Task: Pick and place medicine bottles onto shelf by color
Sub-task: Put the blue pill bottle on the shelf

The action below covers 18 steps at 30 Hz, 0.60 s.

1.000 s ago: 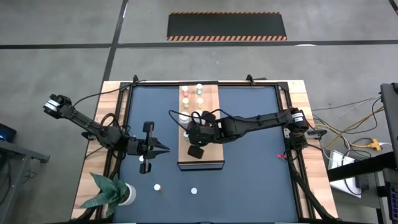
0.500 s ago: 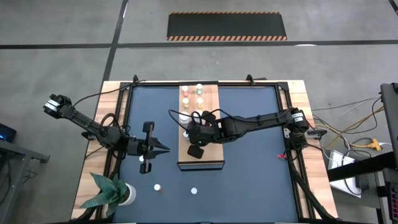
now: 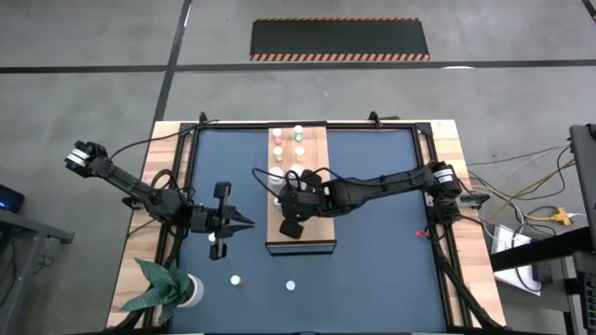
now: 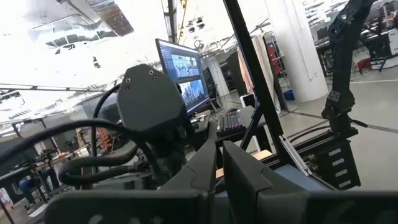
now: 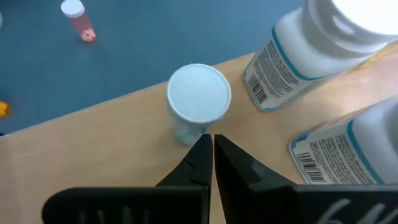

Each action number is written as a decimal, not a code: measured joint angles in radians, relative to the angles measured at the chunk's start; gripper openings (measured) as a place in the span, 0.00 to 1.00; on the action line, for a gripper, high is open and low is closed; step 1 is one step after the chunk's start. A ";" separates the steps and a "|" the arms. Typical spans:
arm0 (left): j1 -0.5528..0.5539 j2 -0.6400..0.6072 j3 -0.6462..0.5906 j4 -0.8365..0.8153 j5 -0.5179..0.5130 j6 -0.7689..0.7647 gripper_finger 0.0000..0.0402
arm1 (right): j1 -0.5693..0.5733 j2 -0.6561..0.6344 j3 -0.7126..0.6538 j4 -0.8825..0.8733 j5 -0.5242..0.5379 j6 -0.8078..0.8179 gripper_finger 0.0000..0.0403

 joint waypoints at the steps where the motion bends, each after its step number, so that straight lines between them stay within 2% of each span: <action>1: 0.000 0.000 0.000 0.000 0.000 0.000 0.03 | 0.000 0.000 0.000 0.003 0.000 0.000 0.02; 18: 0.000 0.000 0.000 0.003 0.000 0.000 0.03 | 0.000 0.019 -0.003 0.033 0.000 -0.005 0.02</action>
